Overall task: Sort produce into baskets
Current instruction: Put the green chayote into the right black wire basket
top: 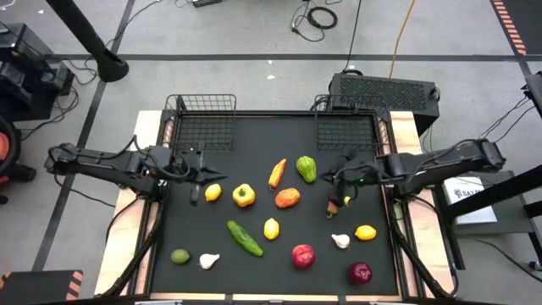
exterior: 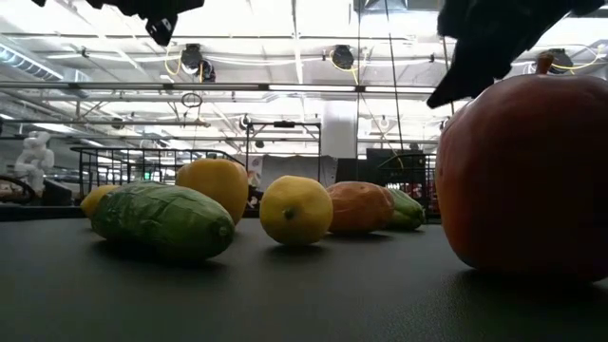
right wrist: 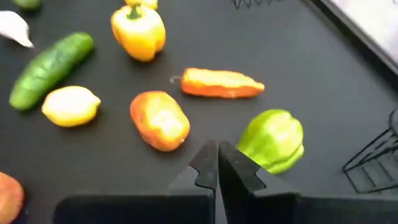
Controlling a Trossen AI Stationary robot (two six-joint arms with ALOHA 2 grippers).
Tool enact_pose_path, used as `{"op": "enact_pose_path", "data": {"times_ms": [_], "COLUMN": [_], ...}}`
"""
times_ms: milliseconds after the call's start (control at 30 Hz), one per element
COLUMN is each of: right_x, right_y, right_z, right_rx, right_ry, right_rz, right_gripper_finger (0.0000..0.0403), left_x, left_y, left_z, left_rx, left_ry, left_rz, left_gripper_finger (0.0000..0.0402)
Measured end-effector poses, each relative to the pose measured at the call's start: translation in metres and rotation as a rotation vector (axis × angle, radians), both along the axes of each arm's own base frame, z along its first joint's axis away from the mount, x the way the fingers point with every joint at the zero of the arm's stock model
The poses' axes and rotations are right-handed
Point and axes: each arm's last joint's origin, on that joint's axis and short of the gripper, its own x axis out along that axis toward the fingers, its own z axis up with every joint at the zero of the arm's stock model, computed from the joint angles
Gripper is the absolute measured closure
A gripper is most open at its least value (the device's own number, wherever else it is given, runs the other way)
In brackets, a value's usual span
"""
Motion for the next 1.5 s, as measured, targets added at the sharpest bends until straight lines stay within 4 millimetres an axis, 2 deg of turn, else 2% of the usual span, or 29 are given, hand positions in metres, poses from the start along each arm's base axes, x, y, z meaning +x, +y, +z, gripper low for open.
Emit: {"op": "enact_pose_path", "data": {"times_ms": [233, 533, 800, 967, 1133, 1500], "right_x": [0.016, 0.029, 0.042, 0.047, 0.05, 0.053], "right_y": [0.011, 0.034, 0.033, 0.021, 0.011, 0.0], "right_z": [-0.028, -0.063, -0.09, -0.101, -0.102, -0.107], "right_rx": [0.001, -0.033, -0.074, -0.044, 0.022, 0.034], "right_ry": [0.101, 0.161, 0.186, 0.191, 0.144, 0.143], "right_rz": [-0.14, -0.282, -0.391, -0.498, -0.609, -0.665], "right_gripper_finger": [0.0334, 0.0231, 0.0122, 0.0064, 0.0048, 0.0047], "left_x": [0.0, 0.0, 0.0, 0.0, 0.0, 0.0], "left_y": [0.0, 0.0, 0.0, 0.0, 0.0, 0.0], "left_z": [0.001, 0.0, 0.0, 0.0, 0.0, 0.0], "left_rx": [0.042, 0.091, 0.085, 0.085, 0.085, 0.09], "left_ry": [-0.016, -0.006, 0.001, 0.0, -0.001, -0.003], "left_rz": [-0.005, -0.013, -0.012, -0.012, -0.012, -0.014], "left_gripper_finger": [0.0395, 0.0385, 0.0384, 0.0384, 0.0384, 0.0384]}}
